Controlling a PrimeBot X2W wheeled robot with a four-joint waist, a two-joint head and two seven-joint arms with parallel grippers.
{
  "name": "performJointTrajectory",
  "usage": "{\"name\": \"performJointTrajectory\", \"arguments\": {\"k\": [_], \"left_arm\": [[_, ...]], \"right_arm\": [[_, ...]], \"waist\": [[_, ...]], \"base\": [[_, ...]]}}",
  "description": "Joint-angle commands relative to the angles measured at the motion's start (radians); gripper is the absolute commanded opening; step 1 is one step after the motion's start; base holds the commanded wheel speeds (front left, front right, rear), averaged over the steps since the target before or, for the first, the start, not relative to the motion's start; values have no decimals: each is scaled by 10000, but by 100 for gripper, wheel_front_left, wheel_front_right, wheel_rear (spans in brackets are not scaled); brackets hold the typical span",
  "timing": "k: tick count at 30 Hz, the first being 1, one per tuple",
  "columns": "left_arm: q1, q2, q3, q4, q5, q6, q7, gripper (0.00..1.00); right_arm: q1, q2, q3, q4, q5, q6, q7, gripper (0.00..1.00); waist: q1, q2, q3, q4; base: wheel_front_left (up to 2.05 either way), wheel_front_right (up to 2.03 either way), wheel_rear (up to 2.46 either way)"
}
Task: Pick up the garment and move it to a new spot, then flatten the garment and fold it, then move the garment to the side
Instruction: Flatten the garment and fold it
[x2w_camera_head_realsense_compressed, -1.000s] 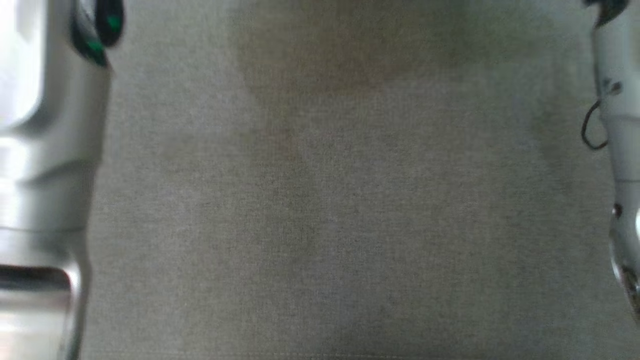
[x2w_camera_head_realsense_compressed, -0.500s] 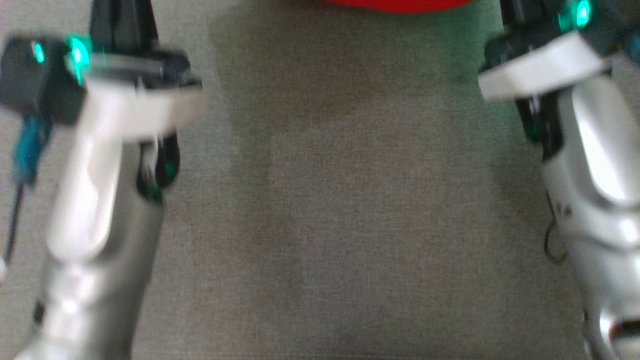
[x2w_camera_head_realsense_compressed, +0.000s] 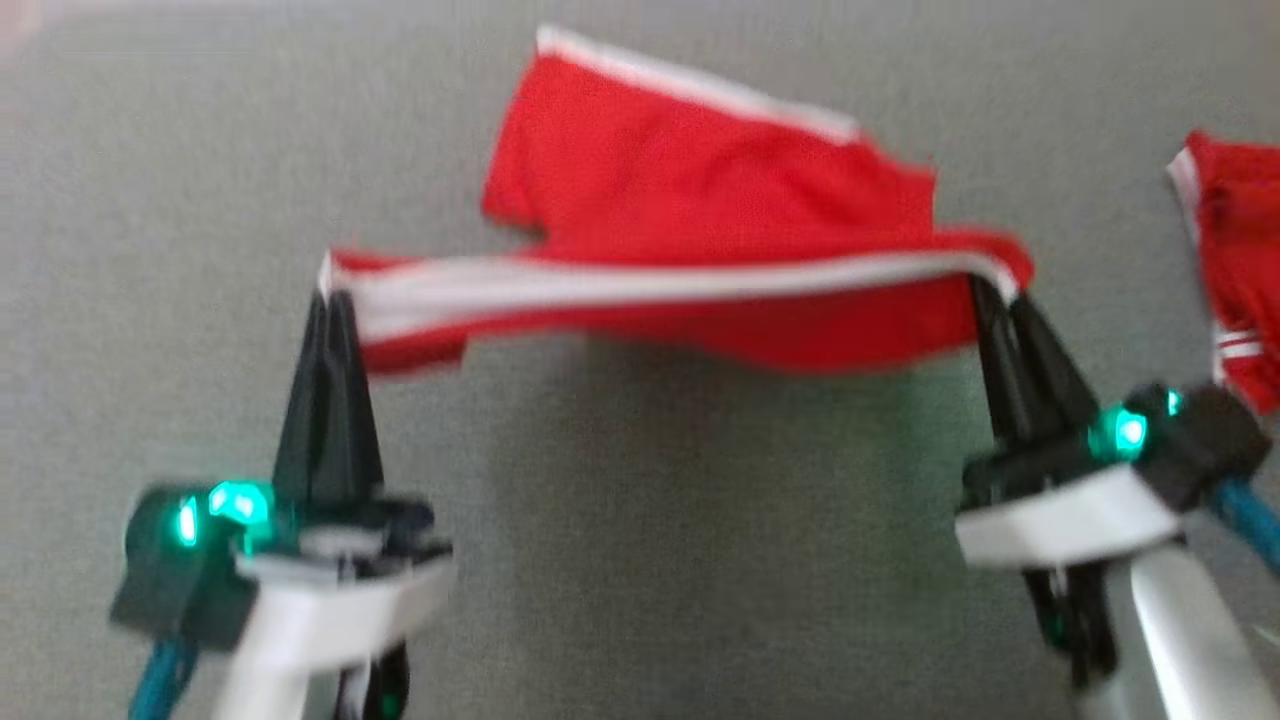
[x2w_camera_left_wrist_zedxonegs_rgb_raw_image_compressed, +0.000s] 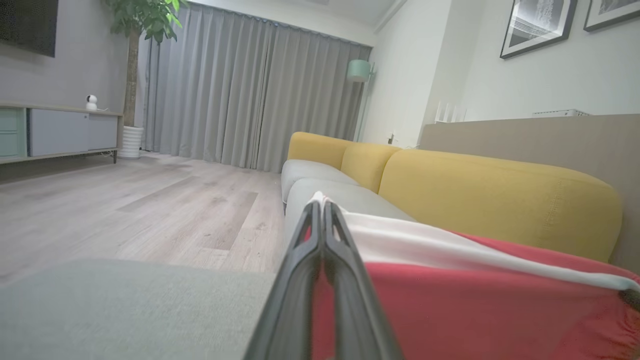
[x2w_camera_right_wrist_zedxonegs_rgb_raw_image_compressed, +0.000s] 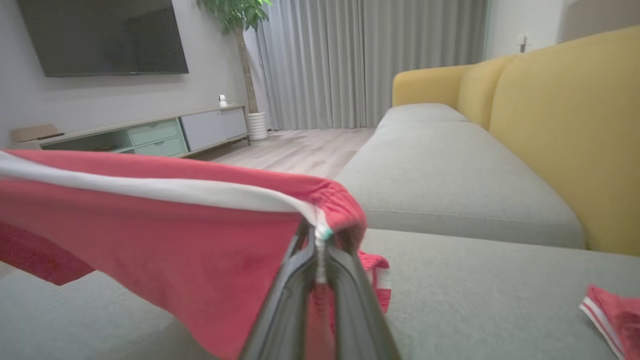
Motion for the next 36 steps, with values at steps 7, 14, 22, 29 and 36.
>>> {"name": "performJointTrajectory", "arguments": {"k": [7, 14, 22, 29, 36], "left_arm": [[1678, 229, 291, -1583, 130, 358, 305, 0], [1800, 358, -153, -990, 82, 196, 1005, 0], [-126, 392, -309, 1127, 208, -226, 923, 0], [-2622, 414, -223, 3008, 460, -378, 854, 0], [-4799, 481, -293, 4893, 762, -552, 669, 0]], "right_arm": [[2089, 140, -164, -2148, -157, -7, 1046, 0], [2759, 402, -153, -1938, -81, -7, 1778, 0], [1805, 623, -45, -1013, -41, -7, 1891, 0], [344, 690, -44, 25, 124, -7, 1776, 0], [-1121, 700, 328, 1184, 531, -7, 1253, 0]], "waist": [[4, -1, -1130, -238], [4, -1, -1050, -380], [4, -1, -275, -619], [4, -1, 995, -1010], [4, -1, 2108, -1388]], "base": [[0, 0, 0], [0, 0, 0], [0, 0, 0], [0, 0, 0], [0, 0, 0]]}}
